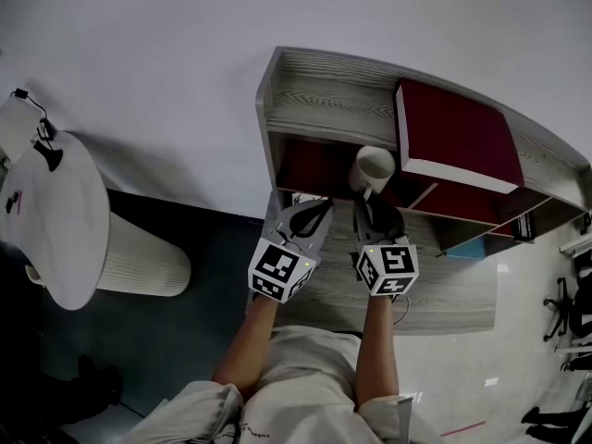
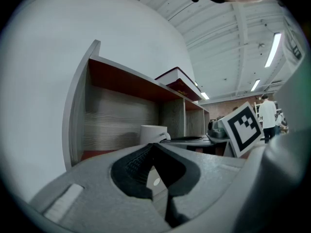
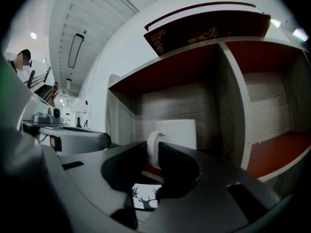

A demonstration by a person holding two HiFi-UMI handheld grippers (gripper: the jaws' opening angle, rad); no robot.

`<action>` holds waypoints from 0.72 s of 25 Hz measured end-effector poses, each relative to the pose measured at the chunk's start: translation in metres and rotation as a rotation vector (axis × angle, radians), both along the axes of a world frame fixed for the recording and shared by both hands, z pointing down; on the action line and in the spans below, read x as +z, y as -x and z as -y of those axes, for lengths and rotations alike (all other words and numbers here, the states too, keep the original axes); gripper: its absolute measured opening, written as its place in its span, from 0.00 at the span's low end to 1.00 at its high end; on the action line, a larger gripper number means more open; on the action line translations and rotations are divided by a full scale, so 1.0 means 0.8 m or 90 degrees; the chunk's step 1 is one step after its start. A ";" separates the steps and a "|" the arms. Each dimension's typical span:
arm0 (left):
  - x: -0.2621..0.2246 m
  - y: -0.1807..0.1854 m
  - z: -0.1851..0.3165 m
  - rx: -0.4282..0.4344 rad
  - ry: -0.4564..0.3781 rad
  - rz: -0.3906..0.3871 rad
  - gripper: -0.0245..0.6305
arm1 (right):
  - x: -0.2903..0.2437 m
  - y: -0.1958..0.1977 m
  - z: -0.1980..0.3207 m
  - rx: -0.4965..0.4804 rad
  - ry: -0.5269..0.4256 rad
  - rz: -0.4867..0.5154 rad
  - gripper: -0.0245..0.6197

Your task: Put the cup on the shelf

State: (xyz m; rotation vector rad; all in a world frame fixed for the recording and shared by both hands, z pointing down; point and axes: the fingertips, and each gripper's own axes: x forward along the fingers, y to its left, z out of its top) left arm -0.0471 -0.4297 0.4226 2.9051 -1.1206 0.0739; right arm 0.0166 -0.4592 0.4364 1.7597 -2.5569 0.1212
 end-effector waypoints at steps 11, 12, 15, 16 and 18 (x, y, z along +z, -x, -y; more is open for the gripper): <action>-0.007 0.000 -0.007 0.000 -0.008 -0.003 0.05 | 0.000 -0.048 -0.003 0.119 -0.003 -0.016 0.16; -0.008 -0.001 -0.007 0.000 -0.009 -0.003 0.05 | 0.000 -0.050 -0.003 0.124 -0.003 -0.016 0.16; -0.009 -0.003 -0.007 0.001 -0.010 -0.003 0.05 | -0.001 -0.050 -0.003 0.117 -0.007 -0.013 0.17; -0.009 -0.004 -0.007 0.002 -0.010 -0.003 0.05 | -0.002 -0.049 -0.004 0.112 -0.008 -0.011 0.17; -0.009 -0.007 -0.008 0.003 -0.009 -0.003 0.05 | -0.002 -0.046 -0.004 0.102 -0.008 -0.011 0.20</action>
